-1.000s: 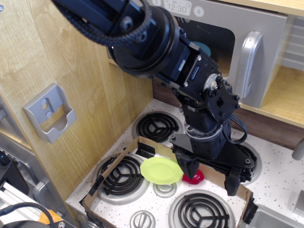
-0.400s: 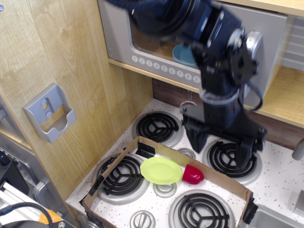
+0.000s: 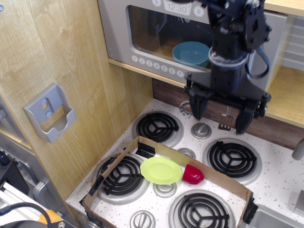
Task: Open microwave
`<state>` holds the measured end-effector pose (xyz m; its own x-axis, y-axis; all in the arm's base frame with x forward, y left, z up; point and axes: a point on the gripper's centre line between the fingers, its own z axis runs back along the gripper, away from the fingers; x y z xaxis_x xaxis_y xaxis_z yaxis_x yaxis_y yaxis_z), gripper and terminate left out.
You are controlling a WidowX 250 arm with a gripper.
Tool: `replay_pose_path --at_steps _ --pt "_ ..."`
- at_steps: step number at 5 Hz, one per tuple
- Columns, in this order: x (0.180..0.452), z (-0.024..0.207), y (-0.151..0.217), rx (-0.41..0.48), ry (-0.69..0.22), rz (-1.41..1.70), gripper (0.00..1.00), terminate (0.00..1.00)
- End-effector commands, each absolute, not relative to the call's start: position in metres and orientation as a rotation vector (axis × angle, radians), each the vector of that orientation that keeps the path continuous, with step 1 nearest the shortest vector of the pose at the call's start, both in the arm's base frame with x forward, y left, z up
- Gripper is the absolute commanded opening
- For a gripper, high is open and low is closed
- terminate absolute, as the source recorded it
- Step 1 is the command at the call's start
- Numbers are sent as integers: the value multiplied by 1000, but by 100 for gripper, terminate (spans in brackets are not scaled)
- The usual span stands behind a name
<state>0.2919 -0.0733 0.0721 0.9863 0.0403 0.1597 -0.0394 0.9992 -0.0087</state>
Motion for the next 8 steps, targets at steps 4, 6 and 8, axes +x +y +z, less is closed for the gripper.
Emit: replay_pose_path --at_steps 4,6,8 --pt "347 93 -55 3 -271 -1 100 0" --pt "360 112 -68 1 -338 -3 100 0" --pt "370 120 -79 -50 -420 6 100 0"
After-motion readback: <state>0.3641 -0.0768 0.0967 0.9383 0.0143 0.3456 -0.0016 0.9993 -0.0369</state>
